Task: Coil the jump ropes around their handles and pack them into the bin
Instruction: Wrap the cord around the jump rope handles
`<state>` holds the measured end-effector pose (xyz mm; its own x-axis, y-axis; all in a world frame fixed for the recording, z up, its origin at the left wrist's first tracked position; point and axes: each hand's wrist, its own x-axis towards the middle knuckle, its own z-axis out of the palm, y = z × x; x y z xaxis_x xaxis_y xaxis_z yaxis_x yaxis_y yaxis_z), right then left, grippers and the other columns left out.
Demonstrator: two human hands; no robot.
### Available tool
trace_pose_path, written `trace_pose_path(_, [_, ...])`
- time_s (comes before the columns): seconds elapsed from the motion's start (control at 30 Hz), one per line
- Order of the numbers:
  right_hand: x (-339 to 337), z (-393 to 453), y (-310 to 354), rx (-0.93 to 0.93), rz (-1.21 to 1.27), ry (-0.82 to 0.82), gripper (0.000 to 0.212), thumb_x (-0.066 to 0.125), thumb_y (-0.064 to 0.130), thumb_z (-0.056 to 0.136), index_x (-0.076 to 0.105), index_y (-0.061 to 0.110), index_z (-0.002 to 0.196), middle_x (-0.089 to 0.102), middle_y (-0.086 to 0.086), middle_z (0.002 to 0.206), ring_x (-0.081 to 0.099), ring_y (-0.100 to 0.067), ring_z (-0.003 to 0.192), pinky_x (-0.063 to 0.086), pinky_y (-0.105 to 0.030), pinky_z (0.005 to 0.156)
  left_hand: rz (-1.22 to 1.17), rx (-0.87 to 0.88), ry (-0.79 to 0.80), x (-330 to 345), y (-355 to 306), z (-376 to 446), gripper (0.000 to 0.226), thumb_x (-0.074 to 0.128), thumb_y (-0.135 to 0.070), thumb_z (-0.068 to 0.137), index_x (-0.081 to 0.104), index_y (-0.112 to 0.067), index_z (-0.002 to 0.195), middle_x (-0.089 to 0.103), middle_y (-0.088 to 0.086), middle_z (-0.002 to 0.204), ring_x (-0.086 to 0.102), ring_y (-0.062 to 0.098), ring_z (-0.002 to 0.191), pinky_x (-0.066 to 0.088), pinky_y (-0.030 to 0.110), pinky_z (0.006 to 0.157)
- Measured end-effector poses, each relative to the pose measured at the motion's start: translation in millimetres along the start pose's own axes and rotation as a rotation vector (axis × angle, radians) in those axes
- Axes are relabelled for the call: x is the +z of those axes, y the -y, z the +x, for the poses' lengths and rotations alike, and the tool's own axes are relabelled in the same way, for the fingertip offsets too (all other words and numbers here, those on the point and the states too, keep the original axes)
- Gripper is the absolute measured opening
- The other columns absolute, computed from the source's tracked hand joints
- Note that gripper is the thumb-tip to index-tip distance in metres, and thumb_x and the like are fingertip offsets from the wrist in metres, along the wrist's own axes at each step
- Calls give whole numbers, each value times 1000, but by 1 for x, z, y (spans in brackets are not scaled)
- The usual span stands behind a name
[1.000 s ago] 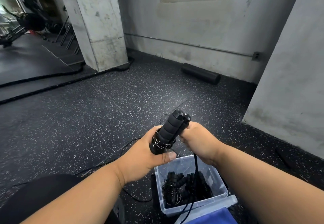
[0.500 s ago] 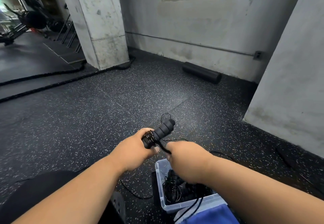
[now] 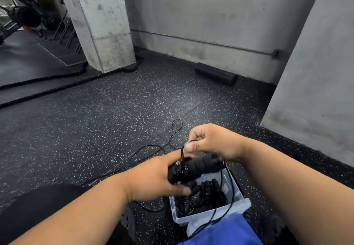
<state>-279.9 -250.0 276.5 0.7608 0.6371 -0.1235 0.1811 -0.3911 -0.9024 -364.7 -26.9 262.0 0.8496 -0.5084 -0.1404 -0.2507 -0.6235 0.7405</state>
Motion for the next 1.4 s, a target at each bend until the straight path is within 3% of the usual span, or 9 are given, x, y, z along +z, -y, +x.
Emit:
trace_pose_path(0.13, [13,7,-24,121,232,-55,23,54,18,100,60,11,79,54,-8,67,44,-20,64,37,-30,60,-459,14,-177,-6,-4,2,69,88,-33,83,49,-41,138,69,-18,107,66,3,100,59,30,89])
trace_pose_path(0.23, [33,7,-19,179,-98,-51,38,43,45,107,54,21,79,50,6,65,41,-13,57,35,-28,53,-436,-182,-388,-11,13,9,69,91,-46,79,45,-37,130,72,-3,107,69,14,85,64,48,80])
trace_pose_path(0.33, [49,8,-14,197,-469,-19,37,42,43,109,52,14,89,53,-2,76,53,-29,70,40,-36,63,-486,-240,-406,-16,32,13,87,90,-35,83,32,-53,146,77,-10,113,74,14,84,58,36,77])
trace_pose_path(0.6, [50,-17,41,35,-1078,108,13,51,32,104,51,25,94,55,5,84,53,-25,79,40,-33,70,127,-367,-253,-10,51,14,72,79,-44,82,39,-64,138,75,-10,91,65,13,66,52,31,65])
trace_pose_path(0.73, [28,-21,59,-47,-977,78,17,64,43,97,66,27,92,68,9,82,61,-13,78,49,-30,71,360,-276,-13,-7,36,6,78,82,-46,86,33,-64,144,75,-15,104,68,8,87,48,22,77])
trace_pose_path(0.9, [-10,-11,24,-44,-448,-10,36,68,46,96,59,17,78,58,6,71,50,-10,63,44,-32,62,-133,-21,141,-4,12,-4,68,87,-23,88,51,-47,140,72,-18,113,65,-5,97,48,14,87])
trace_pose_path(1.07, [12,-8,-6,135,161,31,24,42,14,106,55,14,85,48,3,59,36,-10,50,29,-25,50,-602,5,-42,1,5,0,65,78,-24,91,45,-33,147,69,-24,104,67,-2,86,61,42,90])
trace_pose_path(1.23, [34,-1,-6,125,-233,-113,30,40,29,110,63,15,97,51,4,66,41,-9,54,36,-28,52,-893,-256,-296,-2,21,16,55,87,-43,81,60,-35,129,55,0,103,45,8,67,61,52,91])
trace_pose_path(1.4, [40,-9,-1,144,-565,-67,34,45,39,109,55,13,89,55,-1,76,48,-18,67,38,-32,60,-468,-385,-417,-4,53,23,44,81,-52,86,60,-38,121,72,-9,92,62,16,79,52,36,71])
